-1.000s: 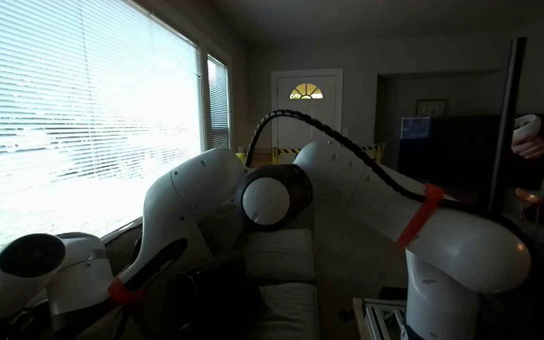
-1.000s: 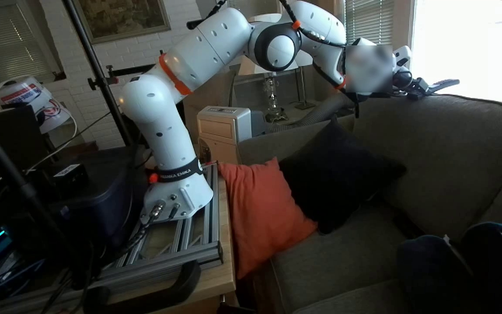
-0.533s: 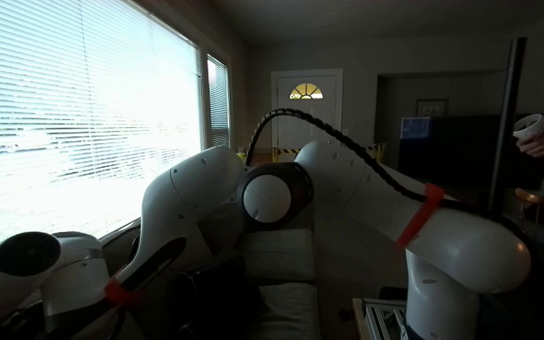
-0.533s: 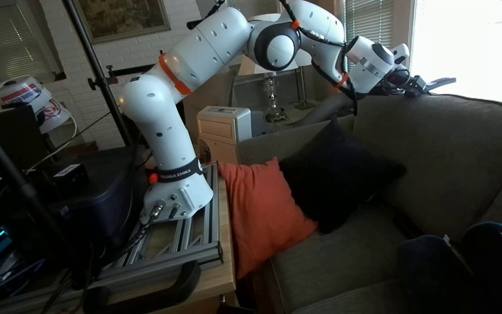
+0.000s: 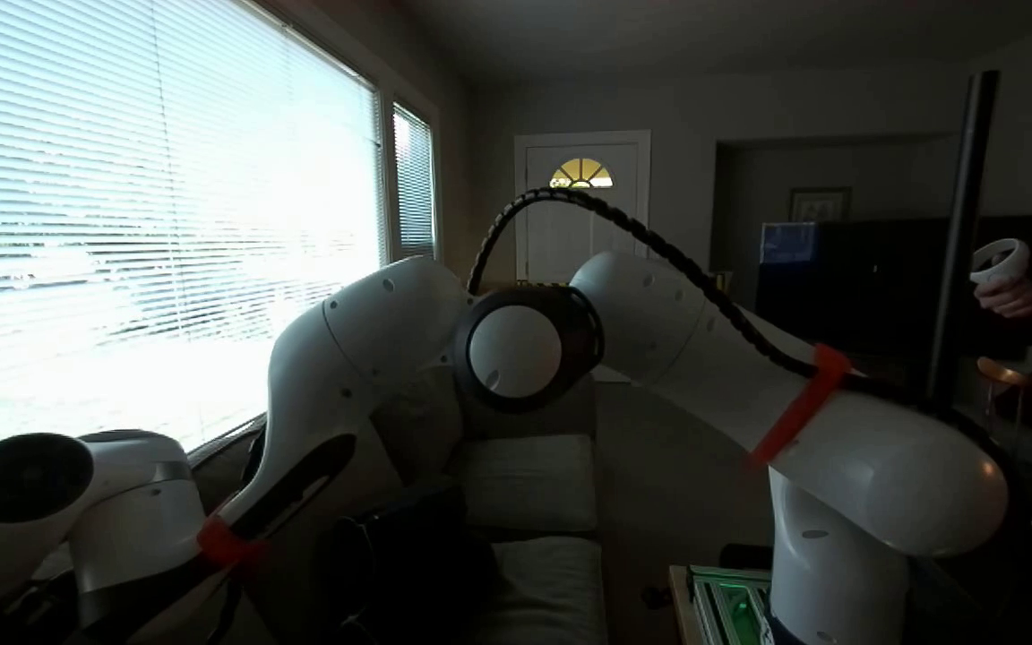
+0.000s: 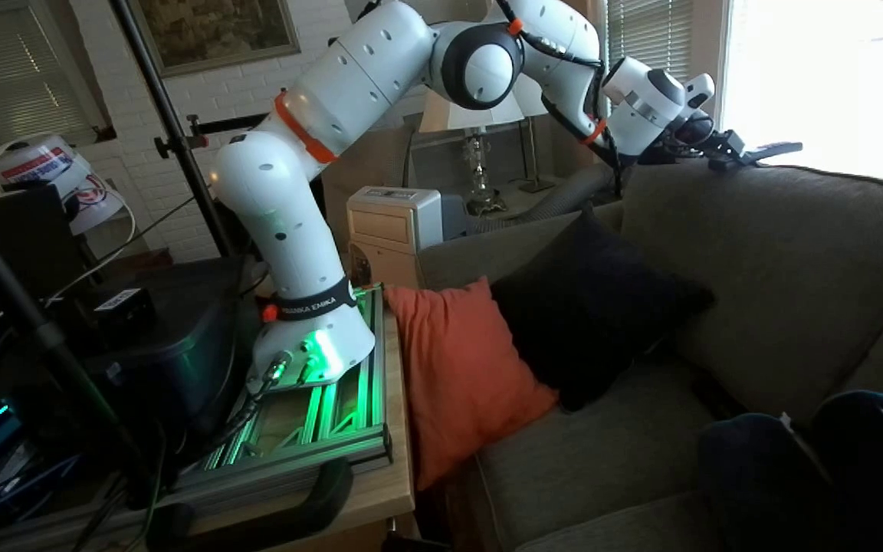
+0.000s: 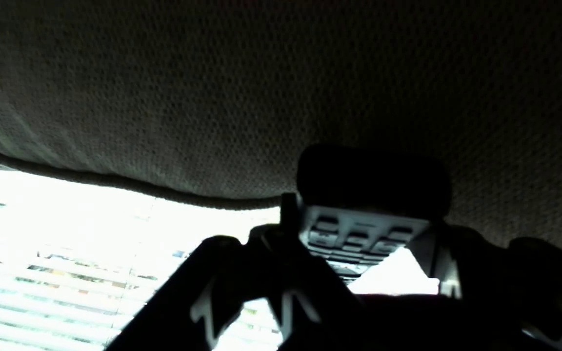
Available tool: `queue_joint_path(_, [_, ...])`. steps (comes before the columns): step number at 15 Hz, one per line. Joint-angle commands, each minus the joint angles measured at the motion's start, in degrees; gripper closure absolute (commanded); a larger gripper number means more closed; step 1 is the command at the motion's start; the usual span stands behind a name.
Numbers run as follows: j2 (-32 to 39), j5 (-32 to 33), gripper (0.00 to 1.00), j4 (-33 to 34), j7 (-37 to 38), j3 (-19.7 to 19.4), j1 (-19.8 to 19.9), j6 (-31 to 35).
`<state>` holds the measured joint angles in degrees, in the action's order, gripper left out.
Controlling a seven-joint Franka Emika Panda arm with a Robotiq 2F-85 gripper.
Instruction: Put the remote control on the backrest of the sofa.
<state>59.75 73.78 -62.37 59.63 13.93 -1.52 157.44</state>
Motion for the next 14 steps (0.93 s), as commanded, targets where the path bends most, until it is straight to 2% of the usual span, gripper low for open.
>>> queue_joint_path(1, [-4.81, -7.1, 0.7, -6.7, -1.19, -6.29, -3.14, -0.06])
queue_joint_path(5, [-6.82, -12.31, 0.7, -9.97, -2.46, -11.14, -6.14, -0.23])
queue_joint_path(6, [-7.3, -13.78, 0.2, -10.74, -3.52, -11.76, -6.62, -0.43])
queue_joint_path(7, [-7.7, -14.83, 0.19, -11.47, -3.96, -12.58, -7.18, -0.18])
queue_joint_path(10, [-8.86, -17.93, 0.0, -13.19, -6.0, -14.46, -8.47, 0.07])
queue_joint_path(14, [-12.21, -18.89, 0.0, -16.24, -6.51, -17.42, -10.82, 1.35])
